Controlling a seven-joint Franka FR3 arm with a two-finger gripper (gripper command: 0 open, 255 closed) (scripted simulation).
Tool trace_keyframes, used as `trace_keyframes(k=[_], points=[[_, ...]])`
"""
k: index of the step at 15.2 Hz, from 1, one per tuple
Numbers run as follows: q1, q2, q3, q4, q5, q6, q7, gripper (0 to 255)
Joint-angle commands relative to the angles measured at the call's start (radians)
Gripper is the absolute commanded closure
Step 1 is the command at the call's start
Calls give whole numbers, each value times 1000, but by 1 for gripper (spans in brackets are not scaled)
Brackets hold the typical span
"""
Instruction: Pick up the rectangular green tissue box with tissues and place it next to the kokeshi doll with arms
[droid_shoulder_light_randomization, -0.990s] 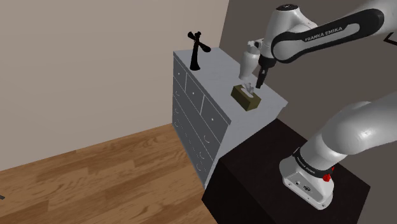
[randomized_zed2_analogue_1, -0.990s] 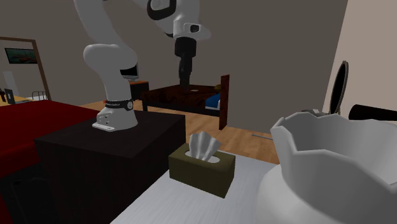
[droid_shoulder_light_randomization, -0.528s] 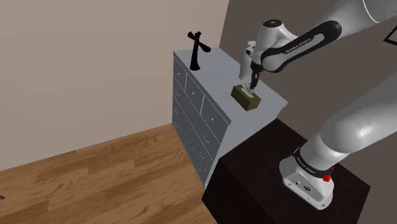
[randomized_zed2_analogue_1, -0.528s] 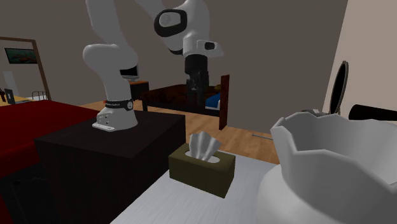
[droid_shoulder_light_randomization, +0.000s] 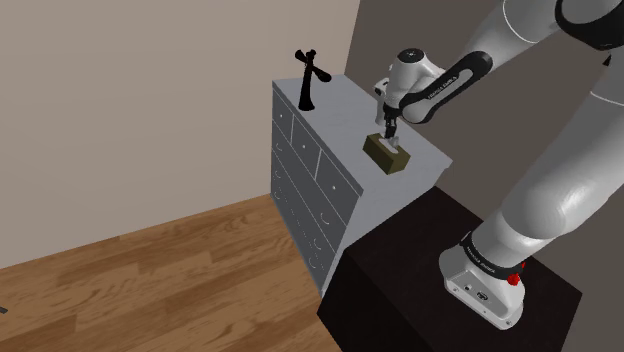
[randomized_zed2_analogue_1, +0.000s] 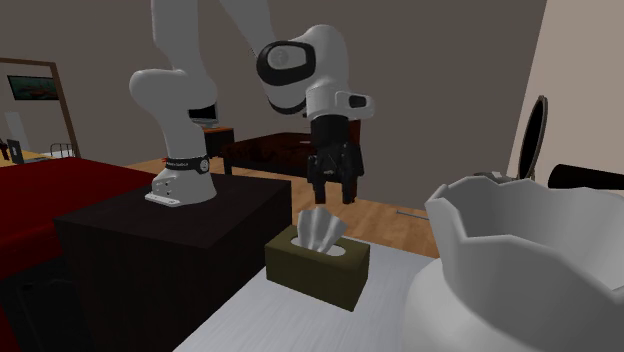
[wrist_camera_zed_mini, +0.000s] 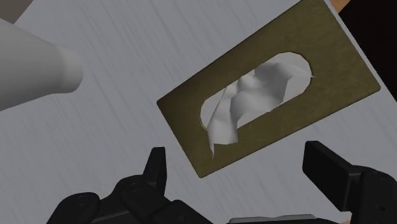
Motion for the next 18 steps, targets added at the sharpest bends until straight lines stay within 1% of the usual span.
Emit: trace_keyframes(k=[1, 7, 15, 16, 18], points=[[0, 41, -6, 23, -24, 25, 11, 0], [-6, 141, -31, 62, -68, 92, 50, 0], [-6, 141, -31, 62, -68, 92, 50, 0], [-6, 141, -31, 62, -68, 92, 50, 255], [-6, 141, -31, 62, -68, 92, 50, 255]])
